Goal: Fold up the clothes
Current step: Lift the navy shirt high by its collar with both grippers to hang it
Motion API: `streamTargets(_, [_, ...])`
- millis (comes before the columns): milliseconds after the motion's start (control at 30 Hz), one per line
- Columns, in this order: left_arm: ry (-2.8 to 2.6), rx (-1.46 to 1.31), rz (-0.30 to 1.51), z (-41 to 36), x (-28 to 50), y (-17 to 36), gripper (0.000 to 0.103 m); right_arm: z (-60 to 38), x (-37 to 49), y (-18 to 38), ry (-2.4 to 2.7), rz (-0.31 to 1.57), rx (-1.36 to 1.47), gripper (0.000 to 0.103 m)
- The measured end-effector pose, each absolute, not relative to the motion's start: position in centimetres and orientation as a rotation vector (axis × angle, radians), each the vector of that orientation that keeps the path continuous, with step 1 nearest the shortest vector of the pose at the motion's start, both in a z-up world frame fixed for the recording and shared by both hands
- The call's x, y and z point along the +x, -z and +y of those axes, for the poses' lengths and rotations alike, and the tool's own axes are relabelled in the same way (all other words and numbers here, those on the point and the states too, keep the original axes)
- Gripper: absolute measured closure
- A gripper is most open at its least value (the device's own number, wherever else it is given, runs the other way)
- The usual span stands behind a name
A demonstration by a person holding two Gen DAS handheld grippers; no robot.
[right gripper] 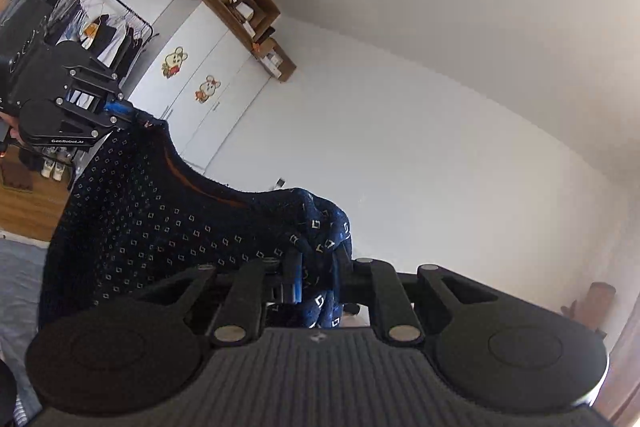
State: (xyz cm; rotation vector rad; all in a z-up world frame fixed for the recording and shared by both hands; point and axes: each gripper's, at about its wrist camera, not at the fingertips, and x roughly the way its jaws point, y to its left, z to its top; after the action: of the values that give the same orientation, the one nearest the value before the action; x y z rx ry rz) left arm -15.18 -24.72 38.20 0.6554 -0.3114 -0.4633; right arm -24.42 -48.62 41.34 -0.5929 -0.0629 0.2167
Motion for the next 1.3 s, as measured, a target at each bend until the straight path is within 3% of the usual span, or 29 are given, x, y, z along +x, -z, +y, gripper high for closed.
streamTargets(233, [0.469,0.689,-0.225,-27.2,-13.7,-34.2,0.097,-47.7,-19.6,-36.6,-0.271,0.174,-0.575,0.09])
streamTargets(533, [0.466,0.598,-0.267,-28.6,-13.5,-36.3,0.098,-47.3,-18.1,-35.3,-0.259,0.143,-0.503,0.09])
streamTargets(767, [0.451,0.635,-0.26,-30.3,-11.6,-35.0,0.098,-46.0,-17.5,-34.9,-0.241,0.13,-0.538,0.09])
streamTargets(1067, [0.505,0.643,-0.395,-30.8,-16.3,-40.7,0.098,-47.2,-25.2,-42.0,-0.196,-0.014,-0.584,0.09])
streamTargets(1300, [0.508,0.667,-0.463,-33.4,-17.3,-42.8,0.098,-47.8,-27.6,-43.9,-0.168,-0.091,-0.624,0.09])
